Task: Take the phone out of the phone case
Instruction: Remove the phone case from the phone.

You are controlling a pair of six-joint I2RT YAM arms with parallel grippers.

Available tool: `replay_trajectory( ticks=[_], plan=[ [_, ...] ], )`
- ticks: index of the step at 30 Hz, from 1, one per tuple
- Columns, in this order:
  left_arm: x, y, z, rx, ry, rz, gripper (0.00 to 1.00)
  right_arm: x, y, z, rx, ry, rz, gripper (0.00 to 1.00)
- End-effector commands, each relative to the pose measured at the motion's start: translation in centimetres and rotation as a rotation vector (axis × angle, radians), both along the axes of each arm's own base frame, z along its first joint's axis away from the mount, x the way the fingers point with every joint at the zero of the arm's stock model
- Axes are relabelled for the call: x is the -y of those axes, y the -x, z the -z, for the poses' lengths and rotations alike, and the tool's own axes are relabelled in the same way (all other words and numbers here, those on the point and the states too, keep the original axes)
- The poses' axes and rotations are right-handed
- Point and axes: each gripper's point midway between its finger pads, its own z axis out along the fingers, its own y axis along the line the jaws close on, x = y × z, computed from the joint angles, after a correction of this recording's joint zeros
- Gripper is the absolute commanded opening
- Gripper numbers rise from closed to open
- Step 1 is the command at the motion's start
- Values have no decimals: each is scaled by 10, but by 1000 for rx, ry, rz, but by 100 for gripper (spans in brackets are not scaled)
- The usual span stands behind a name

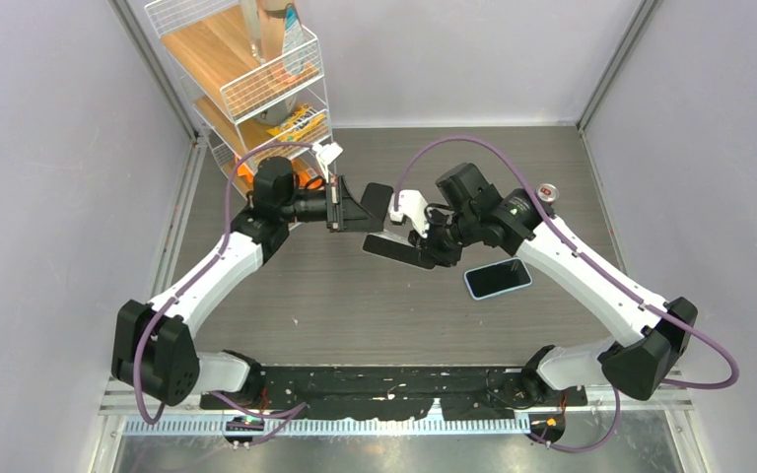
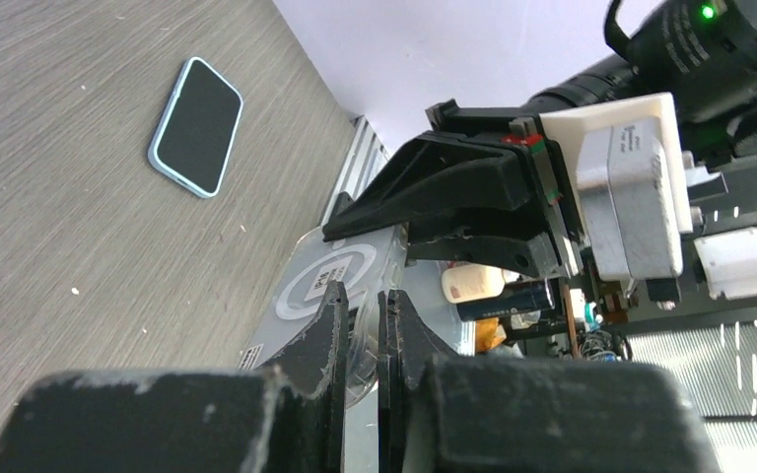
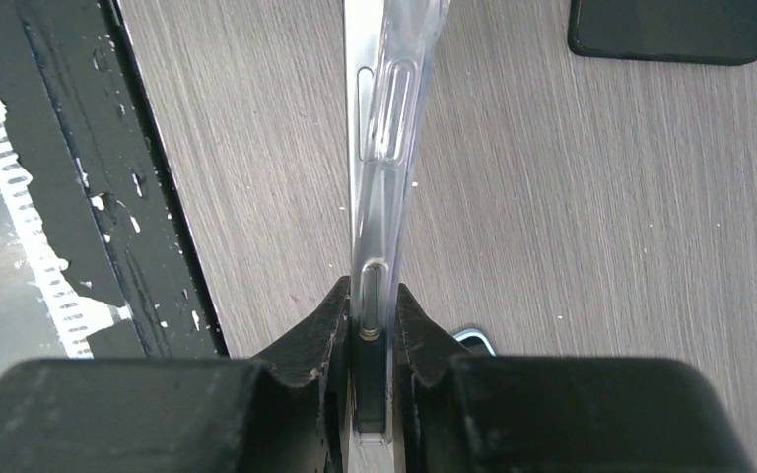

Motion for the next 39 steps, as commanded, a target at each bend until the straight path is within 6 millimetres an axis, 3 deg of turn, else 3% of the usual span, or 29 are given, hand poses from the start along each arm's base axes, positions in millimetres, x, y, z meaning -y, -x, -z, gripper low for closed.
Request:
replay_trajectory(
  ticks=[1,14,24,31,39],
  plan=[
    [3,-28,21,-86,-76,-147,0,-44,-13,-67,212,-197,-104,6],
    [2,-39,28,-89,-125,-173,0,-45,-11,-67,234,-168,-116,5],
    [-11,-38,10,91,-127,-120,0,-40,0,-58,207,-163,-140,5],
    [-38,-32,0,254,-170,-31,30,-30,15,-70,177,-214,-171,5],
    [-75,11,-4,657,-362,59,75,-20,29,-87,115,-300,-202,5]
  ],
)
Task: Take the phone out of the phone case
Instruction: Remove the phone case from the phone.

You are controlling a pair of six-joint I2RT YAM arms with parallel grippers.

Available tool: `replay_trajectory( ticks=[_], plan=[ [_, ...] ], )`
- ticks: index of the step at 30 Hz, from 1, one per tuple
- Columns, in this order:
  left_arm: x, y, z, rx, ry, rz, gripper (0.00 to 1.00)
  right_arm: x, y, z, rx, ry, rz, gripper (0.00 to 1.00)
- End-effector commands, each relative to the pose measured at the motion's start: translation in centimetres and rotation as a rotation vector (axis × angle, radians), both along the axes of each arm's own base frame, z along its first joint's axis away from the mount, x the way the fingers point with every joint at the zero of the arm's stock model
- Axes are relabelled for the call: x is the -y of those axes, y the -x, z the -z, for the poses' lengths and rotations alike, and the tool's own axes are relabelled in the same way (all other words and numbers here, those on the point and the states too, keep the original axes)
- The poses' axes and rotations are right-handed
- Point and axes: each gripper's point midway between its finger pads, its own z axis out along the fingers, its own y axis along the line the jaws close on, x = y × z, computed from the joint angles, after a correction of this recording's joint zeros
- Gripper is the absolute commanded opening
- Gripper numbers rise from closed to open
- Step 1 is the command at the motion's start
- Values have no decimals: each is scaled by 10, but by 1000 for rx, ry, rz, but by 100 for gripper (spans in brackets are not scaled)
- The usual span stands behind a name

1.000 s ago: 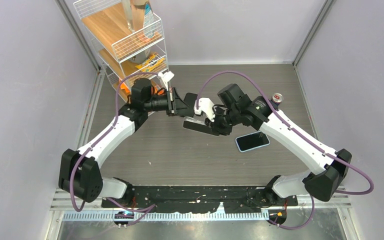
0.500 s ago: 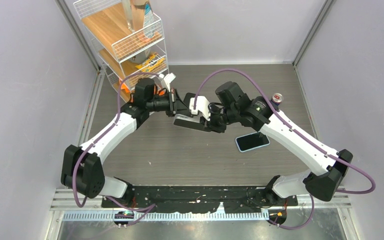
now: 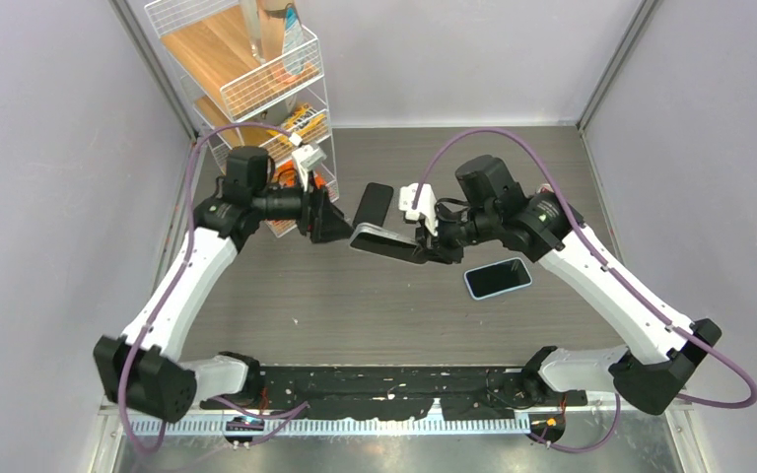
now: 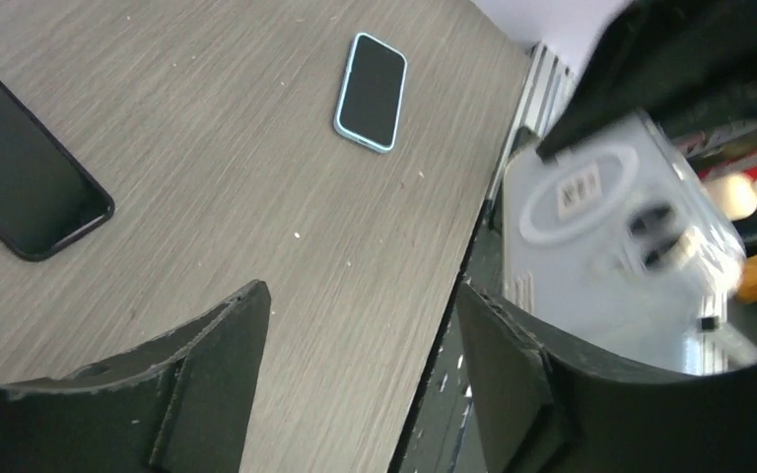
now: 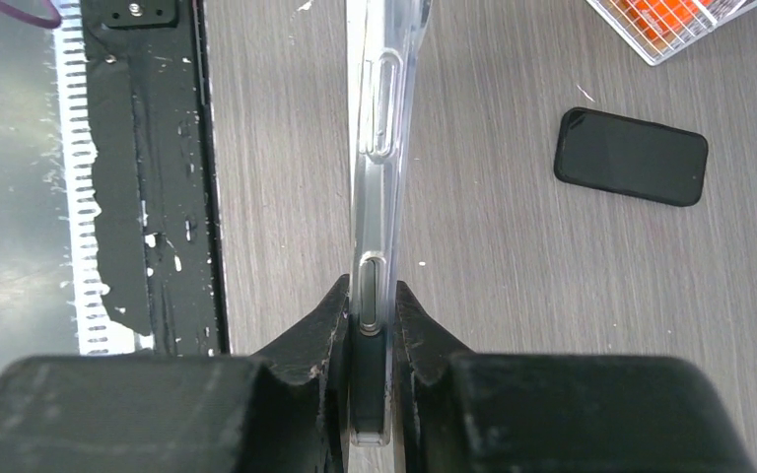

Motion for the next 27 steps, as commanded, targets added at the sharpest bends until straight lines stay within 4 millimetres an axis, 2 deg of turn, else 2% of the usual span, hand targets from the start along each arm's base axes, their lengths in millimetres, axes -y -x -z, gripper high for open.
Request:
replay_trajectory(
  ticks=[1,5,9,12,18,22,27],
  plan=[
    [-23,38,-16,318,-119,126,79,-2,17,-36,1,-136,-84,5],
    [-28,67,-24,435,-102,195,90,-2,25,-44,-47,-180,-126,5],
    [-23,91,-36,506,-58,260,91,-3,31,-49,-101,-220,-159,5],
    [-18,100,-39,493,-40,289,85,-4,34,-53,-131,-245,-175,5],
    [-2,106,-42,478,-14,329,72,-4,39,-56,-172,-278,-196,5],
    [8,107,-47,477,7,351,61,-4,40,-51,-199,-287,-195,5],
    [17,110,-50,478,17,378,53,-4,42,-45,-229,-294,-198,5]
  ],
)
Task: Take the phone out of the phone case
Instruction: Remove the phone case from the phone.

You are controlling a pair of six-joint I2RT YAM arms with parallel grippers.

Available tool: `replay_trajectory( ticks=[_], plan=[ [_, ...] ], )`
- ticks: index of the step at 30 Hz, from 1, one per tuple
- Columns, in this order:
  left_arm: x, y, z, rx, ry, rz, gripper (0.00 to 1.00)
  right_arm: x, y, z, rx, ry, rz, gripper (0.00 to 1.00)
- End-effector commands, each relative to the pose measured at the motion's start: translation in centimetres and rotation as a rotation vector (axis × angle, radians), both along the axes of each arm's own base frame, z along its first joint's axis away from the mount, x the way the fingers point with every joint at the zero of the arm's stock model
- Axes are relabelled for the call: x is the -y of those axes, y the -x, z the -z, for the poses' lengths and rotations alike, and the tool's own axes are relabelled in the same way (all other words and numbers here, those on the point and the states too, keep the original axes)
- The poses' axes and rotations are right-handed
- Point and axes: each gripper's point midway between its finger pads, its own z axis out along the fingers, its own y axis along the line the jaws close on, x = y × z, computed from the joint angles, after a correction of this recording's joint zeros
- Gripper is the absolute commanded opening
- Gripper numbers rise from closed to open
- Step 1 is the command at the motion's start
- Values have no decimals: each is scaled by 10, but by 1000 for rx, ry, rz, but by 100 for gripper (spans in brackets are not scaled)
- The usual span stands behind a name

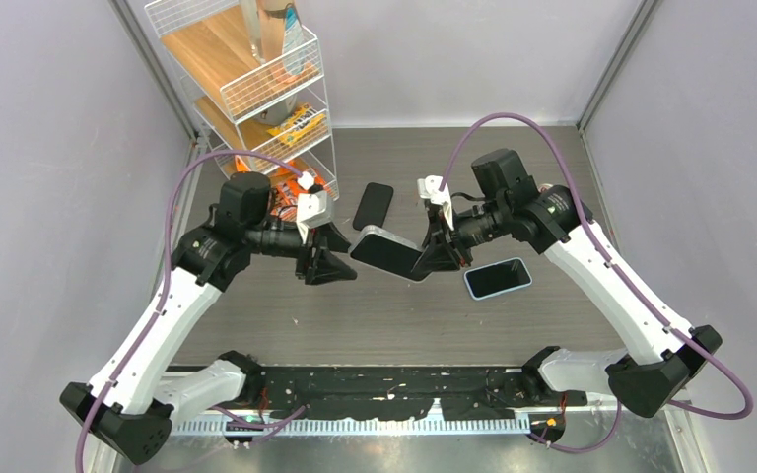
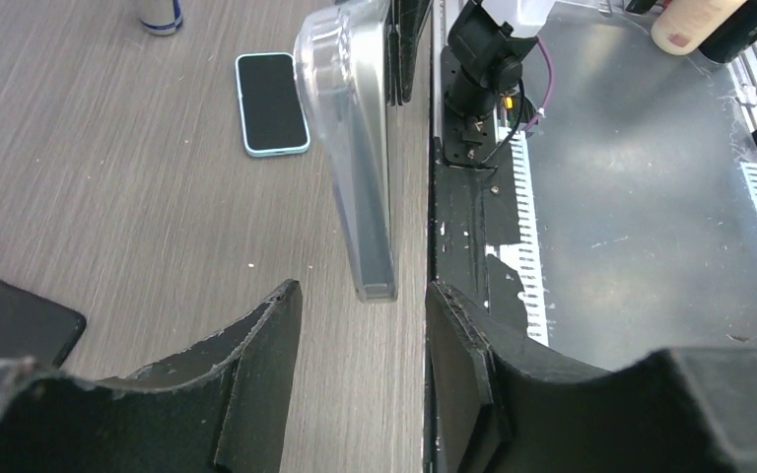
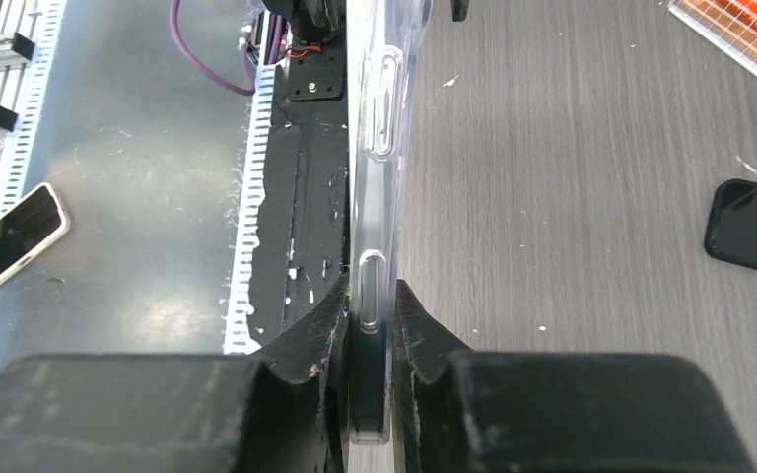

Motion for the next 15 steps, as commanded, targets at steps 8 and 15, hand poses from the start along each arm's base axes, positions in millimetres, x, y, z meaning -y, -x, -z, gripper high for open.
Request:
replay_trajectory(
  ticks=[8,15],
  plan=[
    [14,0,-9,42,29,52,24,-7,4,-20,8,-104,-45,5],
    [16,0,-6,55,28,72,9,-7,4,-15,-1,-100,-45,5]
  ],
)
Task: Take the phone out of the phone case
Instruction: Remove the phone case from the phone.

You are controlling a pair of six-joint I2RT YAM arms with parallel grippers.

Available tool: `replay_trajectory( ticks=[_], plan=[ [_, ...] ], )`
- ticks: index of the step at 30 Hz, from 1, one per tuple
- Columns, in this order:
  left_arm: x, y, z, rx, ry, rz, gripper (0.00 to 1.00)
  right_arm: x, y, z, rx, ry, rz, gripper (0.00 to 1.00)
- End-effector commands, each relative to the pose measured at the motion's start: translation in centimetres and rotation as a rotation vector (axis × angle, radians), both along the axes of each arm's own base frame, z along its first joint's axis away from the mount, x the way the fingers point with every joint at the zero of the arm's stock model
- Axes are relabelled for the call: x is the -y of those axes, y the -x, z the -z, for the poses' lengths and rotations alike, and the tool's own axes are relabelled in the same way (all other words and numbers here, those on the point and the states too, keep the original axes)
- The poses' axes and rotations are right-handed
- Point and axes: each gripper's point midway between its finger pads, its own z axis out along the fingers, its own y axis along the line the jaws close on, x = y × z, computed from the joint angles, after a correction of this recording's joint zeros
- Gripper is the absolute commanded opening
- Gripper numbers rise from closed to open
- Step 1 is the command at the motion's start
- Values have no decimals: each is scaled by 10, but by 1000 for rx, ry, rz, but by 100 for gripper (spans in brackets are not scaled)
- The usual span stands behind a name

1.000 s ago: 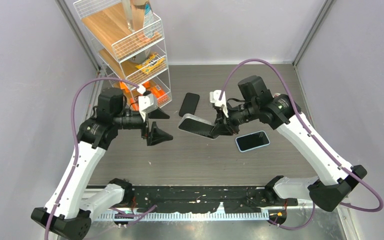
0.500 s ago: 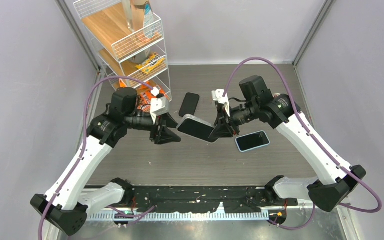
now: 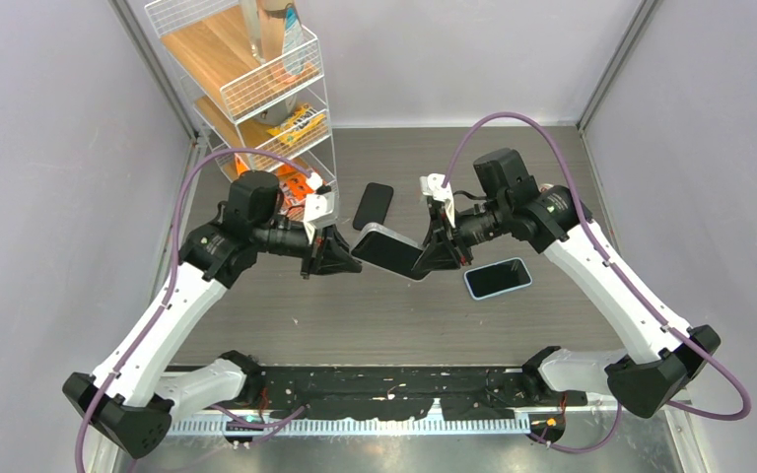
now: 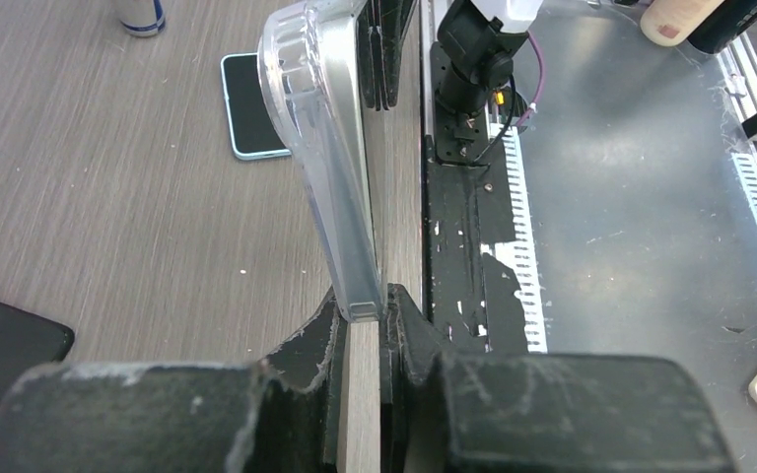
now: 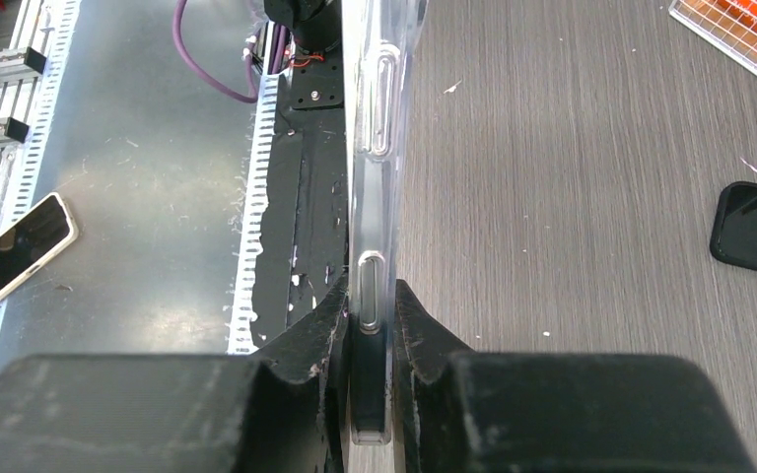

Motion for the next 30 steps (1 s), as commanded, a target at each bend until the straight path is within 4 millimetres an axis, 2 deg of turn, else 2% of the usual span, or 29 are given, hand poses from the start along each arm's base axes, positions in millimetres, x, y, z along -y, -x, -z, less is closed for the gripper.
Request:
replay_trajectory(
  ticks=[1,3,9,18,21,26,30],
  plan=[
    [6,-2,-10,60,33,33,9,-6,4,-17,33,-80,-39,5],
    [7,-2,-8,56,33,38,10,-6,4,-16,31,-80,-39,5],
    [9,0,-9,52,37,55,21,-6,4,-14,27,-77,-36,6],
    [11,0,-9,44,43,60,22,-5,3,-12,30,-74,-32,5],
    [13,0,-8,44,43,67,17,-5,4,-12,29,-76,-34,5],
    [15,1,-7,63,46,91,2,-5,6,-11,19,-79,-39,6],
    [18,1,-5,70,46,110,0,-6,8,-9,3,-86,-45,5]
  ],
)
